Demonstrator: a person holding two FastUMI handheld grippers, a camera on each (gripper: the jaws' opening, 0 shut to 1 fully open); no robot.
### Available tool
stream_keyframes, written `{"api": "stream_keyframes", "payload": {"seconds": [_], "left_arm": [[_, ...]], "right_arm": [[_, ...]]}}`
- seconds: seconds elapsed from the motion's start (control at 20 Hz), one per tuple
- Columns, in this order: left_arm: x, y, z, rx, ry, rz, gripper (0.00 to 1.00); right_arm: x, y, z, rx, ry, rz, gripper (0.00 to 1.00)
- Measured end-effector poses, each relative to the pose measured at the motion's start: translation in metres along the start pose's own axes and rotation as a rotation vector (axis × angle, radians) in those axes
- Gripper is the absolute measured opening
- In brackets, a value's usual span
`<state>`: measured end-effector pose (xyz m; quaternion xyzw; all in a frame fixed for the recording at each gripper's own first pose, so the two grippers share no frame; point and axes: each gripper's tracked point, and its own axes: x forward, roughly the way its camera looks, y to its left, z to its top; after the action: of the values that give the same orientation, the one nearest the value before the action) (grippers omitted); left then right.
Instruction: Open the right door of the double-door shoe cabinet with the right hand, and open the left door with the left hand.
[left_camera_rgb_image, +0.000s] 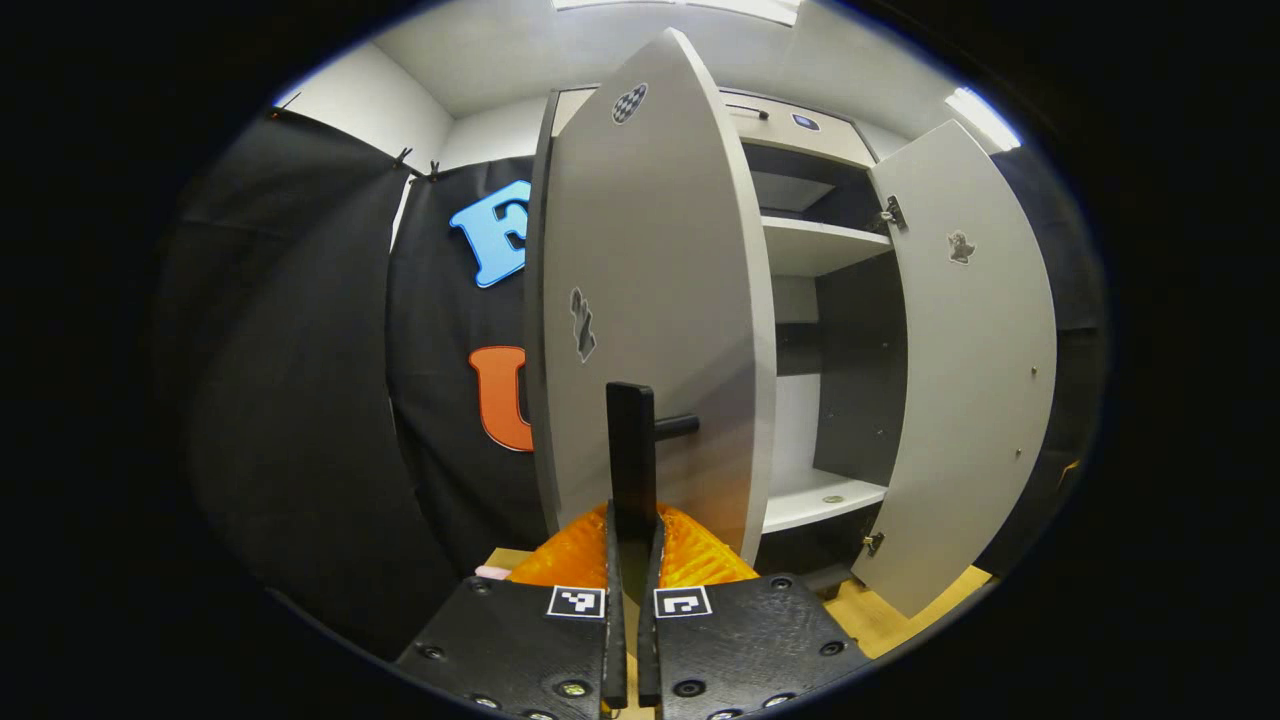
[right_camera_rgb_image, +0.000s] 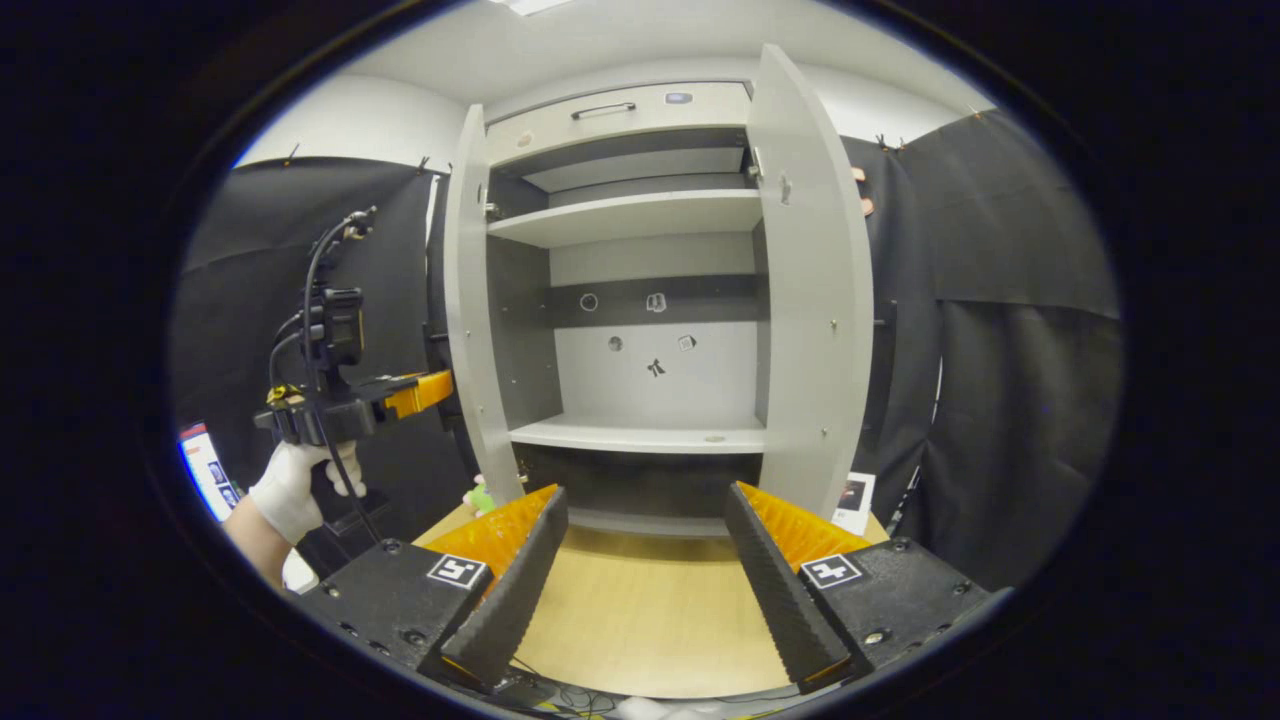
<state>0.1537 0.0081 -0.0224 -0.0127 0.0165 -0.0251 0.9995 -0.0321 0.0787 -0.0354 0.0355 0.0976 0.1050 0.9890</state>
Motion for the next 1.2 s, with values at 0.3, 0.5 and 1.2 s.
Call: {"api": "stream_keyframes", "payload": {"seconds": [0.3, 0.5, 1.2], "left_arm": [[-0.007, 0.017, -0.001, 0.002, -0.016, 0.019, 0.04], [-0.010, 0.041, -0.007, 0.006, -0.004, 0.058, 0.03], [-0.013, 0.091, -0.015, -0.037, -0.010, -0.009, 0.00]], "right_arm": [[0.001, 0.005, -0.003, 0.008, 0.010, 0.019, 0.99], [0.004, 0.013, -0.003, 0.006, 0.012, 0.033, 0.99], [0.008, 0.027, -0.002, -0.004, 0.027, 0.071, 0.99]]}}
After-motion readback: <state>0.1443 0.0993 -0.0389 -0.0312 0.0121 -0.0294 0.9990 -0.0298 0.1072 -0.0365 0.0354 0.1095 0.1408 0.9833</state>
